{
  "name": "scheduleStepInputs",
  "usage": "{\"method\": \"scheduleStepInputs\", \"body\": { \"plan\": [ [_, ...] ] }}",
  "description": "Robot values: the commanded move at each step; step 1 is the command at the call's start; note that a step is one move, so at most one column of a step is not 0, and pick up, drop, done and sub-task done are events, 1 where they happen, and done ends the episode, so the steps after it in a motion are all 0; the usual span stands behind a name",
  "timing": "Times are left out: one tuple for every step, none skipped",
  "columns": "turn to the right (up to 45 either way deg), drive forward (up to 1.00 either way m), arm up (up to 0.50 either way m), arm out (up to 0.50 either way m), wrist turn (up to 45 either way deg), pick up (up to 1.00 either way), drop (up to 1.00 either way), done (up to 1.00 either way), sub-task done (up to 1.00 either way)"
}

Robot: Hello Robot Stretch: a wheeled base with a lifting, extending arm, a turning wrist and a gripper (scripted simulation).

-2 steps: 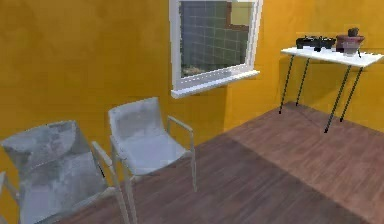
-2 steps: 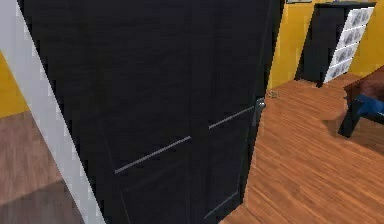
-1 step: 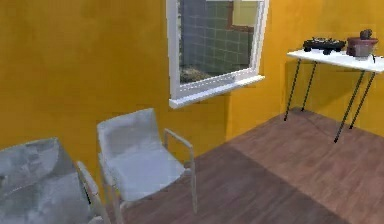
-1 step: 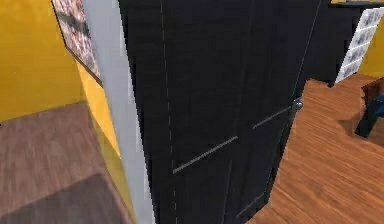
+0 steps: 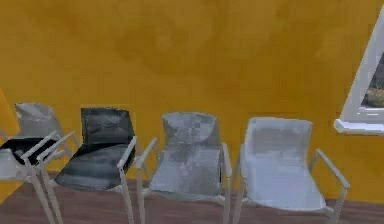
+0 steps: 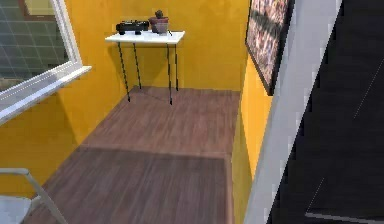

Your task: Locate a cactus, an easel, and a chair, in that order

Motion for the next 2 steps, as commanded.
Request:
{"method": "scheduleStepInputs", "body": {
  "plan": [
    [-15.0,0.0,0.0,0.0,0.0,0.0,0.0,0.0,0.0],
    [0.0,0.0,0.0,0.0,0.0,0.0,0.0,1.0,0.0]
  ]
}}
